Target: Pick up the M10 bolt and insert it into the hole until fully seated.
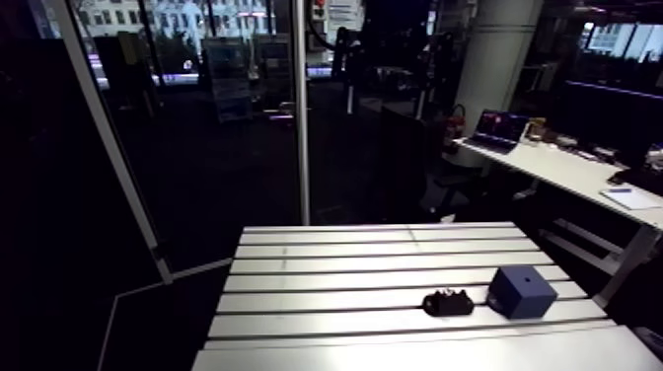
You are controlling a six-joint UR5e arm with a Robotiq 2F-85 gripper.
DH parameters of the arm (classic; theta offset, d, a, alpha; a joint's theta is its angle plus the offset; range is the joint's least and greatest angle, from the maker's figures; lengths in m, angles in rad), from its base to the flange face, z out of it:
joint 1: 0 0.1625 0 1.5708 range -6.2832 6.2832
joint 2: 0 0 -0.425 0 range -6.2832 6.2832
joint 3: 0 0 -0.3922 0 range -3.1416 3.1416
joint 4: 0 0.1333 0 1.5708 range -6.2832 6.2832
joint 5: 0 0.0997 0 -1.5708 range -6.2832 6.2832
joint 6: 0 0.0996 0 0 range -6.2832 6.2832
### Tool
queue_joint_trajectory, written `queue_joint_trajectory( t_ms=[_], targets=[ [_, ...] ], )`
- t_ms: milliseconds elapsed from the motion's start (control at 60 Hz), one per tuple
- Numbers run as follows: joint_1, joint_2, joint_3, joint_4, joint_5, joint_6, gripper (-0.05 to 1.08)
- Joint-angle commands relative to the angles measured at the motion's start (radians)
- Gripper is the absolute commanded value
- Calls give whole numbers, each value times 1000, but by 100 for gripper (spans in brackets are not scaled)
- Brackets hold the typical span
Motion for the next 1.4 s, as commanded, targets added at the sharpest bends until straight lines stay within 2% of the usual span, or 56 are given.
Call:
queue_joint_trajectory(
  t_ms=[17, 917, 1050, 1400],
  targets=[
    [0, 0, 0, 0, -2, -2, 0],
    [3, 3, 1, -10, -5, -7, 0],
    [2, 2, 16, -51, -5, -51, 0],
    [-7, 8, 20, -58, -6, -122, 1]
  ],
)
